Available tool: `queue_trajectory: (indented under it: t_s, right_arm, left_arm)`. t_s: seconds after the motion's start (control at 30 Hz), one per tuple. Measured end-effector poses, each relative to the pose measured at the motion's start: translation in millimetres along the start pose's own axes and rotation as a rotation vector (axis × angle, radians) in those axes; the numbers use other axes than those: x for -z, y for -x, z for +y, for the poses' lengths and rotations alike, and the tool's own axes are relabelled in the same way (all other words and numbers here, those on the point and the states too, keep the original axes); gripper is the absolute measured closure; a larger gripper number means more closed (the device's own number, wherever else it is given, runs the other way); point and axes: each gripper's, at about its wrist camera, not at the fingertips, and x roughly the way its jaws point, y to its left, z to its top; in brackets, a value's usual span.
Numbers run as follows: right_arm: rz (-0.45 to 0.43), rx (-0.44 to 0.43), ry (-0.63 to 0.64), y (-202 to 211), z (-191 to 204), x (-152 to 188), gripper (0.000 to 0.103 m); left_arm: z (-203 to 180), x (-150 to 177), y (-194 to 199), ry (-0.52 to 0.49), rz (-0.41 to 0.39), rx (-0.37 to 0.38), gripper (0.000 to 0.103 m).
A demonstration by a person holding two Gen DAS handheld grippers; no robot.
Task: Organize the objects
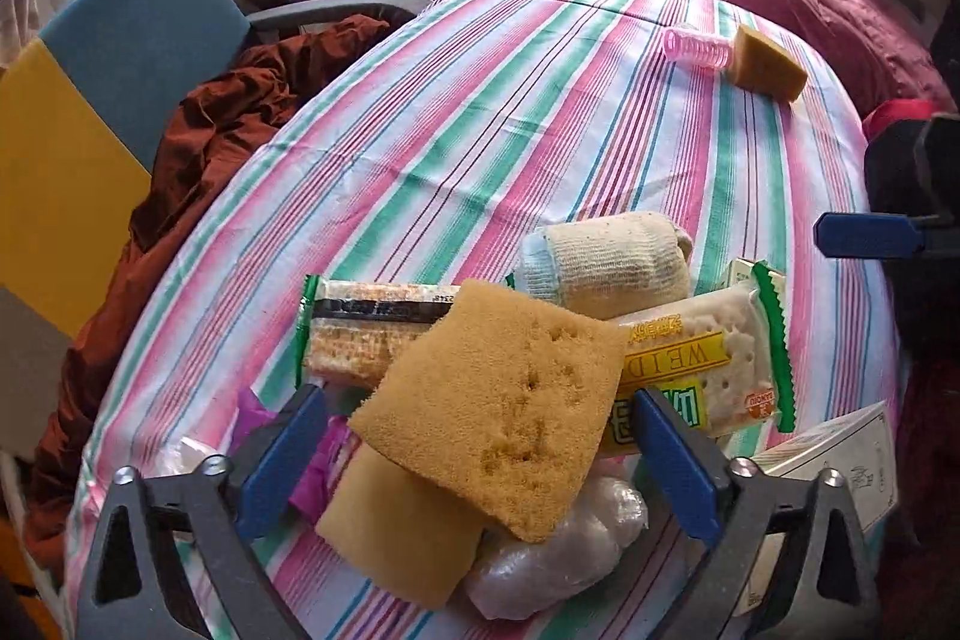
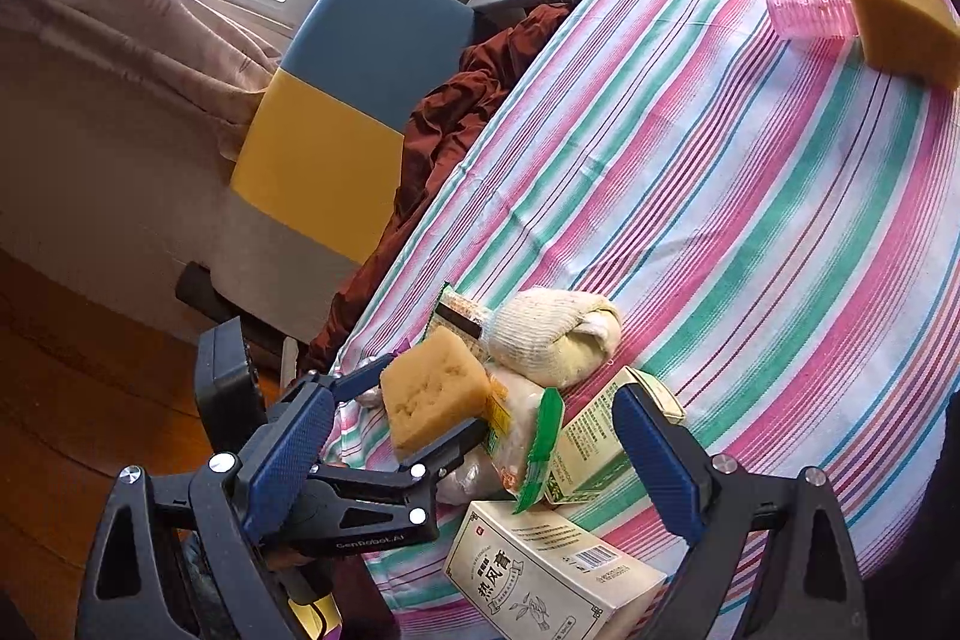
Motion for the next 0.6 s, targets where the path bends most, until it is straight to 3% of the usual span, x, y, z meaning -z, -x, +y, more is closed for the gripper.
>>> queue_trajectory:
  t_s: [0.03,0.17,0.33,0.6]
  right_arm:
    - [0.0,0.002,0.001,0,0,0,0.007]
    - [0.013,0.01,0.011,-3,1,1,0.007]
    - [0.042,0.031,0.028,-9,4,3,0.007]
    - [0.074,0.08,0.06,-15,8,8,0.007]
  left_arm:
    - [3,2,5,0.037,-0.024,0.002,0.038]
    - [11,12,28,0.153,-0.104,0.002,0.039]
    - [6,41,61,0.267,-0.135,-0.011,0.039]
    - [-59,115,90,0.276,-0.11,-0.058,0.039]
